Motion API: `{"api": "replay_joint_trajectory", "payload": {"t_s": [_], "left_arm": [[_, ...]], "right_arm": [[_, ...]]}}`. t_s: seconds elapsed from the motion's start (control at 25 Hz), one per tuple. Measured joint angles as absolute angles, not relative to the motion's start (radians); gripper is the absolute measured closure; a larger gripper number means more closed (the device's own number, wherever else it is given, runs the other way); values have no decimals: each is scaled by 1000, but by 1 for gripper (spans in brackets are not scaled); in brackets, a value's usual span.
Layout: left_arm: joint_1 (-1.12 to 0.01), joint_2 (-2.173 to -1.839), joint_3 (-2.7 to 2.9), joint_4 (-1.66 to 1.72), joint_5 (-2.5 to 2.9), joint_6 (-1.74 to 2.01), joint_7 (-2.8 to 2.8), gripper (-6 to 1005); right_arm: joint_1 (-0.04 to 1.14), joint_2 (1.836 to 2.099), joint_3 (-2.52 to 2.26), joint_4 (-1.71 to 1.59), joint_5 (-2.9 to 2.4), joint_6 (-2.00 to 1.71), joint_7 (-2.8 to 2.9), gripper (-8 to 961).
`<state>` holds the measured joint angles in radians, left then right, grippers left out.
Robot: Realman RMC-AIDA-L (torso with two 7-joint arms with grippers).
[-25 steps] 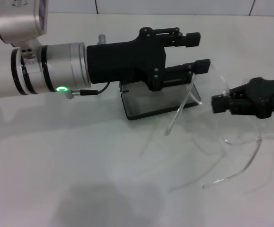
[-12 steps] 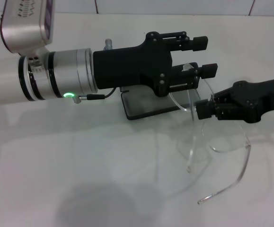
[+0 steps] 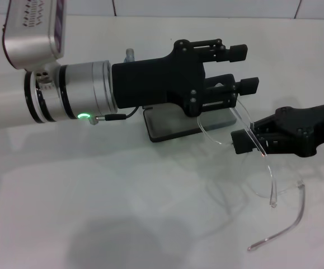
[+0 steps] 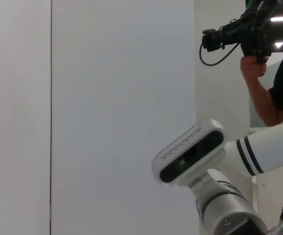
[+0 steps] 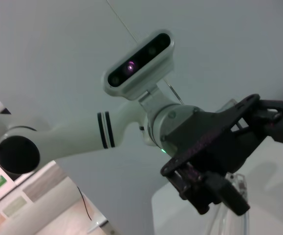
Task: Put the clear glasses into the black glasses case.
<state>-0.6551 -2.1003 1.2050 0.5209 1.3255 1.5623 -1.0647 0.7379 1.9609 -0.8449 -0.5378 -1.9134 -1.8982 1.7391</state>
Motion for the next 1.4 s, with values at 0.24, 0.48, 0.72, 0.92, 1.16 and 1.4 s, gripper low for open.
{"api": "replay_joint_trajectory", "payload": {"t_s": [0.24, 0.48, 0.72, 0.92, 1.16, 1.4], "left_arm": [[-651, -2100, 1204, 516, 1298, 1585, -1054, 408], [-644, -2090, 1200, 517, 1255, 1671, -1057, 405], [-597, -2080, 1192, 516, 1263, 1630, -1057, 403], [-581, -2073, 1194, 511, 1294, 1598, -1059, 401], [-646, -2094, 1261, 461, 1386, 1605, -1060, 398], [-715, -2097, 1352, 415, 1349, 1628, -1061, 395]], "right_arm": [[725, 1948, -835, -489, -1880, -1898, 1740, 832], [653, 1953, -677, -510, -1877, -1813, 1717, 832], [586, 1940, -523, -521, -1801, -1886, 1663, 832], [530, 1944, -520, -528, -1611, -1961, 1600, 832], [522, 2022, -538, -488, -1433, -1901, 1415, 831], [625, 2022, -599, -280, -1371, -1783, 1235, 831]]}}
